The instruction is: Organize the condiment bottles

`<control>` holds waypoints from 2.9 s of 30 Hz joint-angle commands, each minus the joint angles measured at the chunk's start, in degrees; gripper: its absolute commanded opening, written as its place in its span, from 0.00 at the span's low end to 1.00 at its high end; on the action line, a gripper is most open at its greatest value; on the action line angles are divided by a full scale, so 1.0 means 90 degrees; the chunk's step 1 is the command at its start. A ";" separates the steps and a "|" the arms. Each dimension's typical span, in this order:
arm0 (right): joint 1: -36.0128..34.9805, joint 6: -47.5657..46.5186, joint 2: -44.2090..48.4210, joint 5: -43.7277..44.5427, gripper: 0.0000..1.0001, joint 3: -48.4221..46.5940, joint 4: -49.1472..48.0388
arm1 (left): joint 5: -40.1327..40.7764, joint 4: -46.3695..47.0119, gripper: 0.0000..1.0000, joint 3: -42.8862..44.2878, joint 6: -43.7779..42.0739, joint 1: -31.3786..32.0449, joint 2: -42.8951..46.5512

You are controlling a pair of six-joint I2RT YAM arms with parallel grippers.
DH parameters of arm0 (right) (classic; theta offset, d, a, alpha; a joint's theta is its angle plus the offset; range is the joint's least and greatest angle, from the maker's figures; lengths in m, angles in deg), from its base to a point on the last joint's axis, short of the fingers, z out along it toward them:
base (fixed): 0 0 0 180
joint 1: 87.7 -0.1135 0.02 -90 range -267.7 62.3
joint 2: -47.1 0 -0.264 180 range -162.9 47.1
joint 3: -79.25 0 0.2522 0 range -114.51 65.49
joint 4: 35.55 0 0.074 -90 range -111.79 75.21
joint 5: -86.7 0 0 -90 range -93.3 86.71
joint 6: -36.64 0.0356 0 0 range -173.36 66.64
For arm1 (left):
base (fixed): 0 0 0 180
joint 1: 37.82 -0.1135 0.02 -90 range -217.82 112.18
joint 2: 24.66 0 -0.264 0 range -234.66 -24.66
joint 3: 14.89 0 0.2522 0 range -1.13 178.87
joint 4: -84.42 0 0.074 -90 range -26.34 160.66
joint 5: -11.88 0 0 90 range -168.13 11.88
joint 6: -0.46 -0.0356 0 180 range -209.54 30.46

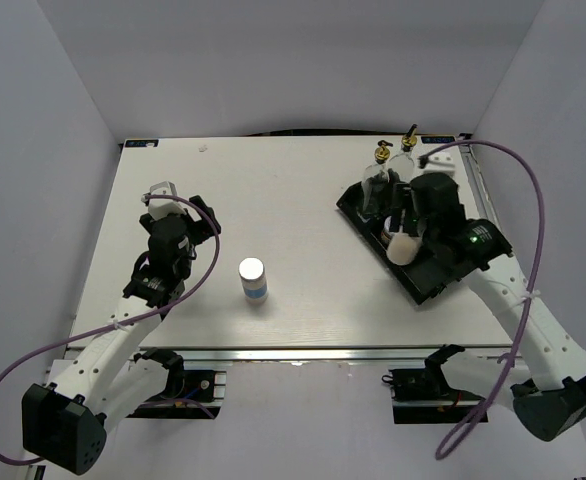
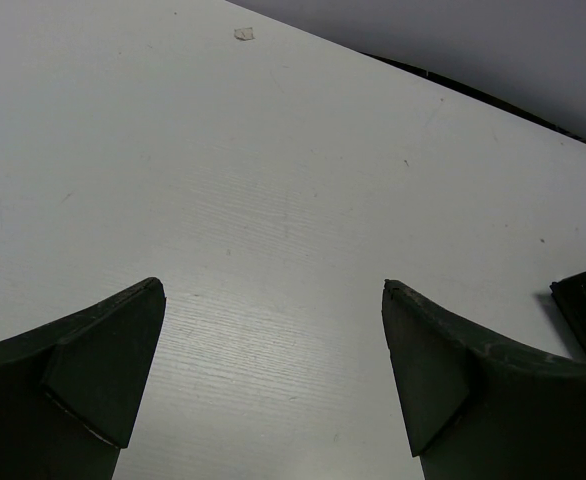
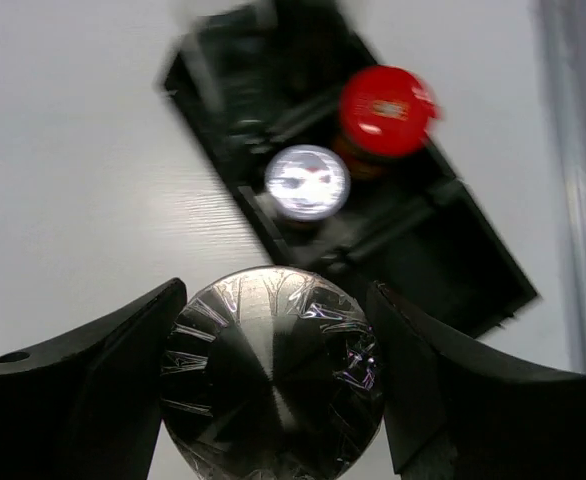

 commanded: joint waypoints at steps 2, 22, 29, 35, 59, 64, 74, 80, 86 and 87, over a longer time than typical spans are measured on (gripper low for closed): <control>0.1383 0.0465 0.0333 0.1278 0.00 0.0305 -0.0081 | 0.0090 -0.0007 0.98 -0.0021 0.0014 0.0006 0.0133; 0.3602 0.0298 -0.0575 0.0059 0.00 0.1575 -0.1976 | 0.0158 0.0022 0.98 -0.0021 -0.0025 0.0006 0.0162; 0.3680 0.0328 -0.0672 -0.0243 0.00 0.2219 -0.2796 | 0.0149 -0.0007 0.98 0.0047 -0.0025 0.0006 -0.0014; 0.3680 0.0279 -0.0672 -0.0312 0.11 0.2591 -0.3527 | 0.0100 0.0032 0.98 0.0018 -0.0025 0.0006 0.0035; 0.3680 -0.0004 -0.0907 0.0373 0.90 0.2250 -0.3326 | 0.0110 -0.0036 0.98 -0.0002 -0.0024 0.0006 0.0142; 0.3680 -0.0043 -0.0382 -0.0105 0.90 0.1597 -0.2739 | 0.0119 -0.0037 0.98 -0.0002 -0.0005 0.0006 0.0162; 0.0923 -0.1426 0.0354 -0.2154 0.89 0.0805 -0.2114 | -0.0202 -0.0095 0.98 0.0504 0.0171 0.0006 -0.0189; -0.1256 -0.2764 -0.0836 -0.3719 0.89 0.0755 -0.1976 | -0.0359 -0.0466 0.98 0.0974 0.0317 0.0006 -0.0385; -0.2042 -0.3051 -0.2418 -0.4215 0.89 0.0190 -0.2366 | -0.0145 -0.0827 0.98 0.1014 0.0434 0.0006 -0.0249; -0.2091 -0.3109 -0.2768 -0.4595 0.89 0.0025 -0.2435 | -0.0096 -0.0886 0.98 0.0995 0.0454 0.0006 -0.0239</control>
